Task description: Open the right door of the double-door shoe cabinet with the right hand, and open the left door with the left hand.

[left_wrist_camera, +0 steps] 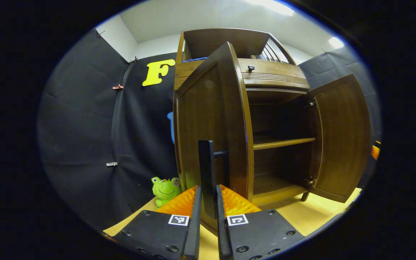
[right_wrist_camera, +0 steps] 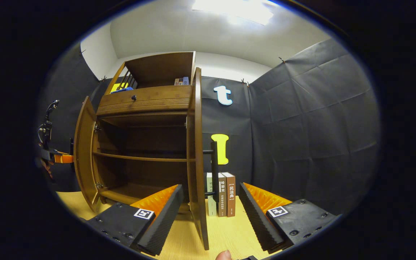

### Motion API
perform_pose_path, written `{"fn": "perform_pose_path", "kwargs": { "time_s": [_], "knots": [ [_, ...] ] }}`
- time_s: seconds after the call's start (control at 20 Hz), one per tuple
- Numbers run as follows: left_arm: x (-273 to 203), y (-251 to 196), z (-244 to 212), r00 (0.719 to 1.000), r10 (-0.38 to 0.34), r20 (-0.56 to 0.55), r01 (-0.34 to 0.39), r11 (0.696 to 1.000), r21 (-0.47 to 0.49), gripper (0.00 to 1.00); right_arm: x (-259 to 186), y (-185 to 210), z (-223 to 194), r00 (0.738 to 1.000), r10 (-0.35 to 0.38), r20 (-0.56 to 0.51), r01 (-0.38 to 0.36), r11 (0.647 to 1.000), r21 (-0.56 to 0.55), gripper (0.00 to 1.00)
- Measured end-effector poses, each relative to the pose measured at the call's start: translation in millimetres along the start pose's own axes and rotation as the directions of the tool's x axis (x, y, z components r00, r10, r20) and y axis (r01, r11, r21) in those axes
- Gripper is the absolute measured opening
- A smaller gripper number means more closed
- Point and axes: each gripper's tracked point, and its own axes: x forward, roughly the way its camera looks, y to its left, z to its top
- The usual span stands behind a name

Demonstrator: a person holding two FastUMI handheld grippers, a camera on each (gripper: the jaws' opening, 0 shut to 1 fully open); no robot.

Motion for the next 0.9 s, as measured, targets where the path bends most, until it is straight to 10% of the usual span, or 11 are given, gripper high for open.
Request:
{"fn": "perform_pose_path", "kwargs": {
  "time_s": [0.9],
  "knots": [
    [-28.7,119.3,-10.8,0.987,0.162,-0.001,-0.162,0.987,-0.009,0.16,-3.0,51.5,-16.6,0.996,0.091,-0.027,-0.092,0.995,-0.041,0.98]
  ]
}}
